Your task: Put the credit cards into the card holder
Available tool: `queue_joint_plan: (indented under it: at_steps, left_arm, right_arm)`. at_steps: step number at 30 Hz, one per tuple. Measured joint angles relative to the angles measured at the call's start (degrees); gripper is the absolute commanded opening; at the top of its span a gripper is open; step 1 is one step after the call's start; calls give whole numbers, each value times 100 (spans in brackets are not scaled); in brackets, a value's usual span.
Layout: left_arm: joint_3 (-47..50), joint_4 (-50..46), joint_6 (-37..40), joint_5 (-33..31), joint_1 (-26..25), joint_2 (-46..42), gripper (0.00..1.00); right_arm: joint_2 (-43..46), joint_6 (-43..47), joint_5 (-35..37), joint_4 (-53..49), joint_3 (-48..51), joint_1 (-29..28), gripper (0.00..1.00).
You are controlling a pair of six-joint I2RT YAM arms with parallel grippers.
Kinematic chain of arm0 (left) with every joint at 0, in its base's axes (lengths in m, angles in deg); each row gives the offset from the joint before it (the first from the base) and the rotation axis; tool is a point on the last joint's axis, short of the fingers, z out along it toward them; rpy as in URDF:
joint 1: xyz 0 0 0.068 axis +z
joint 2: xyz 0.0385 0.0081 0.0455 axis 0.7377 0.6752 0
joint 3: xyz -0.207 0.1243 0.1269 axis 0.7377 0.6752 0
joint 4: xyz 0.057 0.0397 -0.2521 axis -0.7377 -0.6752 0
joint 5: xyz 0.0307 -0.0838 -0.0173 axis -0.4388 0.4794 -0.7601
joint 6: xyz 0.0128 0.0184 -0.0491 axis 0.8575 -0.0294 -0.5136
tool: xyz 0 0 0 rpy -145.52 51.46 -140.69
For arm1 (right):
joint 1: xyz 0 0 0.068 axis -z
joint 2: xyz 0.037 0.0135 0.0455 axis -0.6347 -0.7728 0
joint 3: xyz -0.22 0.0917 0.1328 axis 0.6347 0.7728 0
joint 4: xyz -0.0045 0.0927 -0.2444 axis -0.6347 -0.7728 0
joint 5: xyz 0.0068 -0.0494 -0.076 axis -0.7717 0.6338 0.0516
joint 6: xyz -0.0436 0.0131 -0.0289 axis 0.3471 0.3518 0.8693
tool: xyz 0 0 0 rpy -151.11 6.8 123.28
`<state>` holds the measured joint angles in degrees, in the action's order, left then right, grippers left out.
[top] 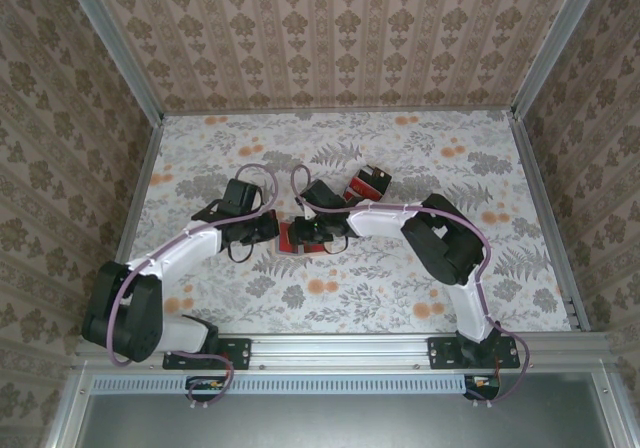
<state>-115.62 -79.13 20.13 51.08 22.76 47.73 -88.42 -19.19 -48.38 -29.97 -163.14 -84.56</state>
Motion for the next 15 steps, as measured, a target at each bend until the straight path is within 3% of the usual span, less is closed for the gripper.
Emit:
queue_joint_plan:
  at_steps: [3, 6, 15]
  left_arm:
    - [-7, -48, -17, 22, -7, -197, 0]
    - [-22, -184, -35, 17, -4, -439, 0]
    - [-92, -350, -57, 7, 7, -570, 0]
  right_arm:
    - [-31, -50, -57, 221, 94, 4, 28]
    - [-11, -146, -221, 518, 254, 68, 38]
    - [330, -302, -501, 918, 769, 275, 49]
